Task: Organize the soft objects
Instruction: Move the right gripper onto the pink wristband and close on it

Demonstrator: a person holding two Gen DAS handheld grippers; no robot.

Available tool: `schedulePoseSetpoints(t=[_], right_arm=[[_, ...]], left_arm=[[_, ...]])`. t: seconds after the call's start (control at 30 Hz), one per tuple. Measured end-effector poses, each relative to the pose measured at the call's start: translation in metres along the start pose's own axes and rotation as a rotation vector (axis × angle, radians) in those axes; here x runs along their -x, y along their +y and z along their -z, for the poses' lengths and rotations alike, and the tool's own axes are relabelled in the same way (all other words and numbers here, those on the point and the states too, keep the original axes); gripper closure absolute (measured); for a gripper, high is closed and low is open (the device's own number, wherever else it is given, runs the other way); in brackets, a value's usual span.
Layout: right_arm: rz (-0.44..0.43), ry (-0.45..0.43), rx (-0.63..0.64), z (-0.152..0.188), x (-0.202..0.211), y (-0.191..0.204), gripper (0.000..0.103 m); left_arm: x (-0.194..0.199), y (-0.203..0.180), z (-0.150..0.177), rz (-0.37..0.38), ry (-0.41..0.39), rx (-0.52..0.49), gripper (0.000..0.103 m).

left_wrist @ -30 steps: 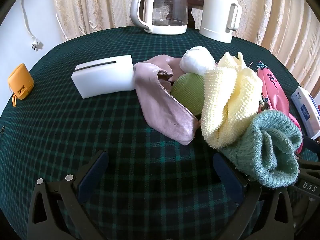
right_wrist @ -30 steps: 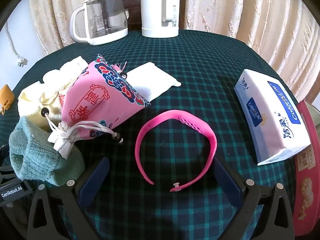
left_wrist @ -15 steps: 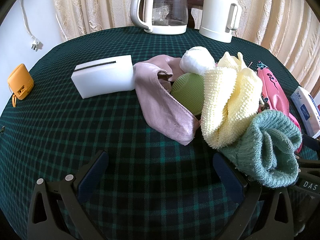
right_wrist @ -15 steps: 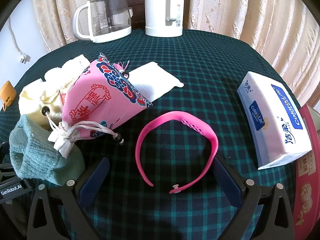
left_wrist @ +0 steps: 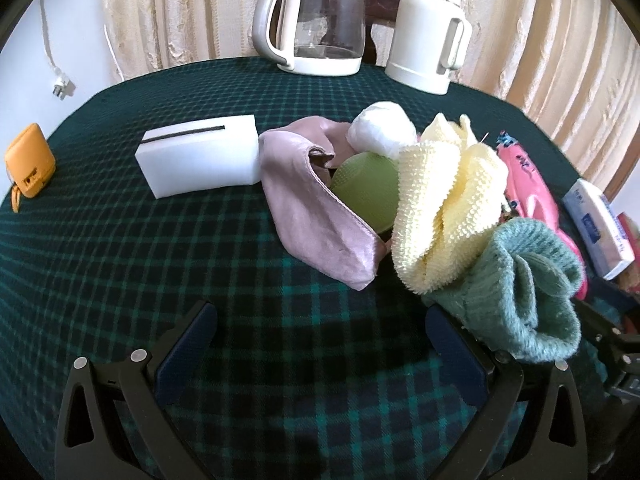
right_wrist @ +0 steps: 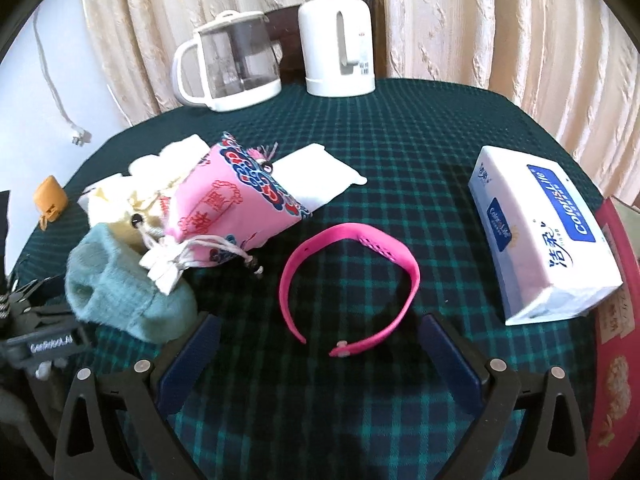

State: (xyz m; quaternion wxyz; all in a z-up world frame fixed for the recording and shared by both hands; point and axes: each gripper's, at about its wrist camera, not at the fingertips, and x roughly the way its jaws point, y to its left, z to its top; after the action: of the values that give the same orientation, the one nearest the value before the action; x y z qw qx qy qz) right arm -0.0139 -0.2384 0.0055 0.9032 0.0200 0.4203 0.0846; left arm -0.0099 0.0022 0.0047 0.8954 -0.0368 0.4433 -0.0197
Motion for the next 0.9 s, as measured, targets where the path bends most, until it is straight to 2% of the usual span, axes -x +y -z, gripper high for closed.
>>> schedulePoseSetpoints(t=[0.03,0.1,0.27,0.4,0.63,0.7,0.9], right_arm=[[-0.003,-0.004,0.001,0.001,0.002,0.000,0.005],[-0.002,-0.006,0.002,0.002,0.004,-0.001,0.016],[-0.029,0.015,-0.019,0.002,0.001,-0.008,0.030],[-0.019,-0.004,-0.035,-0.001,0.007,-0.016,0.031],[0.056,-0.045,-0.067,-0.011,0.018,-0.039,0.031],[0.071,-0.033,-0.068,-0.015,0.012,-0.043,0.038],[0.067,-0.005,-0.048,-0.027,-0.007,-0.043,0.046]], left_arm=[[-0.001,0.002,0.002,0.001,0.000,0.002,0.000],[0.003,0.008,0.001,0.027,-0.006,0.016,0.000],[0.015,0.018,0.007,0.051,-0.041,0.049,0.000],[0.026,0.020,0.014,0.048,-0.074,0.040,0.000],[0.039,0.029,0.018,0.035,-0.117,0.040,0.001],[0.042,0.030,0.018,0.040,-0.125,0.044,0.003],[0.050,0.029,0.017,0.059,-0.140,0.026,0.003]])
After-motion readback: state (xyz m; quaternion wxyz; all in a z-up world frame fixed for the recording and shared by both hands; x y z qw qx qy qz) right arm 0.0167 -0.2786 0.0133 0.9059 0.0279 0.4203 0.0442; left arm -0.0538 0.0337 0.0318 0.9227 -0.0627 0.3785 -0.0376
